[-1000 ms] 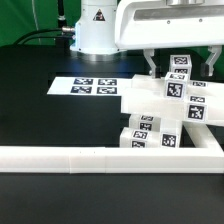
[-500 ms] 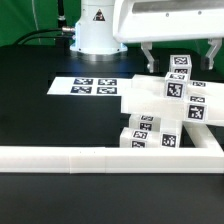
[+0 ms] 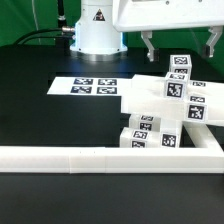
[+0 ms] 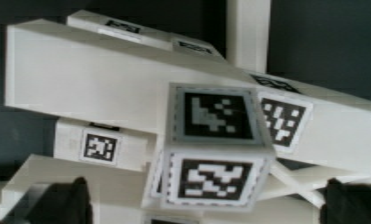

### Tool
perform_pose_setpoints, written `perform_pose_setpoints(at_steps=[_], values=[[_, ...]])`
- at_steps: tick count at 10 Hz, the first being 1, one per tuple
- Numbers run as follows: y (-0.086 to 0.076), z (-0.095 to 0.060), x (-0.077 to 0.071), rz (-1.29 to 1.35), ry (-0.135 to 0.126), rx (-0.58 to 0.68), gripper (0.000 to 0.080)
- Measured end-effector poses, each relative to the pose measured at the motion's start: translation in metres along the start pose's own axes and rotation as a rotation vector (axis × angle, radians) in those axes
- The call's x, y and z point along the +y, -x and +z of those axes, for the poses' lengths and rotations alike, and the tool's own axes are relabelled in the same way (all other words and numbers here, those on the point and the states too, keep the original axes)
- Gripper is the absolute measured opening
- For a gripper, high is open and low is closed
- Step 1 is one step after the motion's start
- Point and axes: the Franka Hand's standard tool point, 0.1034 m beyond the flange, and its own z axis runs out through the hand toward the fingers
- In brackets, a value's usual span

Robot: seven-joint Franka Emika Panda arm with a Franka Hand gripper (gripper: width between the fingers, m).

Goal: Assemble chair

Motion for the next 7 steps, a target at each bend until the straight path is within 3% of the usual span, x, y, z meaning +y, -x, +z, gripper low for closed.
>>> perform_pose_setpoints(at_steps=[4,7], values=[[0.02,0.012,-0.003,0.003,0.016,-0.249,0.0649],[0.018,0.015,-0.005,0.002,0.017,-0.243,0.0649]])
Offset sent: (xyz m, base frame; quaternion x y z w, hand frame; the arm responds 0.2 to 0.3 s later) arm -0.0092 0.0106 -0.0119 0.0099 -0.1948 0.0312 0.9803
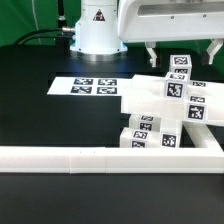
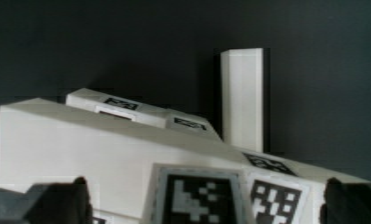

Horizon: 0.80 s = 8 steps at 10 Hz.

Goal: Assemble chair

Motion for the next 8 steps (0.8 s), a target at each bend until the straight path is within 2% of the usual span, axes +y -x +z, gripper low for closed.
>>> perform_pose_setpoints(at_steps=[1,2,3,4,8], values=[[-0.0002,-0.0001,0.0002,0.0,0.0,0.0,0.0536],[-0.0004,-0.0002,0.0002,-0.001,0.0,0.001,0.0536],[-0.0004,-0.0003,0.0003,-0.002,0.001,0.001,0.0337],[-0.0009,-0.0006,0.0005,-0.004,0.002,0.003,0.0284],[-0.0006,-0.0006,0.0007,0.027,0.001,0.005,0.0284]])
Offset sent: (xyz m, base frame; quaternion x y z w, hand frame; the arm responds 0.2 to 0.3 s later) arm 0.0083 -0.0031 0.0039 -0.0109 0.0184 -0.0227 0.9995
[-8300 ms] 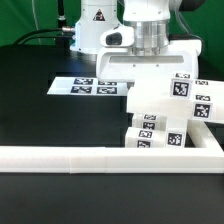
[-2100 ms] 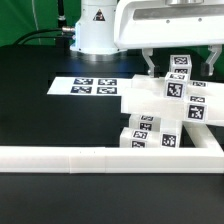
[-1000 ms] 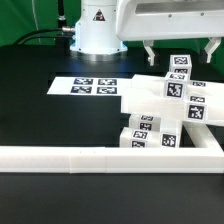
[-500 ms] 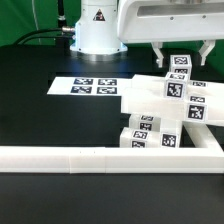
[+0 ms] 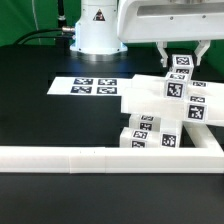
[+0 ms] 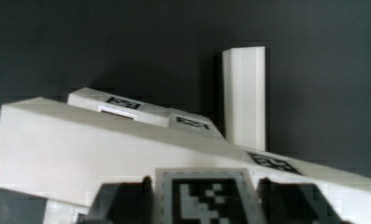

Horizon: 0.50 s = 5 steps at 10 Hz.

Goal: Assemble chair

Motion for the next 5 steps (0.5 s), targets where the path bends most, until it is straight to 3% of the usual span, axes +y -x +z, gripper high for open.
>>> perform_pose_setpoints(at_steps=[2,5], values=[[0.0053,0.0017,-0.0011,0.222,-0.009,0.054,0.0284],[0.0059,0.003,-0.0037,0.44,-0.045,0.154,0.0284]])
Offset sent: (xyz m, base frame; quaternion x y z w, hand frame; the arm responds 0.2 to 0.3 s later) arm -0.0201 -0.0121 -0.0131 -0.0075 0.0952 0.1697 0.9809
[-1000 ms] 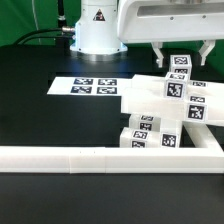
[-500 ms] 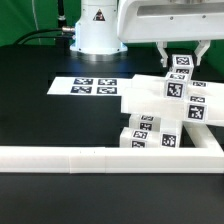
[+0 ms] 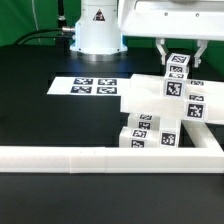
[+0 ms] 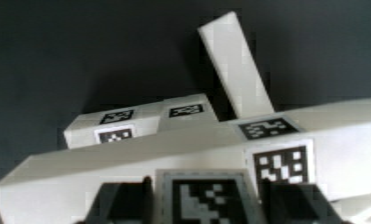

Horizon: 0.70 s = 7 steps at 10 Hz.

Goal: Assemble chair

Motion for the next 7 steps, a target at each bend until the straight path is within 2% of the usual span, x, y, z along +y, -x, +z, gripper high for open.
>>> perform_pose_setpoints(at_steps=[4,7], values=[[0.0006,-0.0001,-0.0027,0.249,-0.013,-0.005,0.0284],[0.0038,0.0025,-0.0101,0.513,-0.052,0.02,0.0284]])
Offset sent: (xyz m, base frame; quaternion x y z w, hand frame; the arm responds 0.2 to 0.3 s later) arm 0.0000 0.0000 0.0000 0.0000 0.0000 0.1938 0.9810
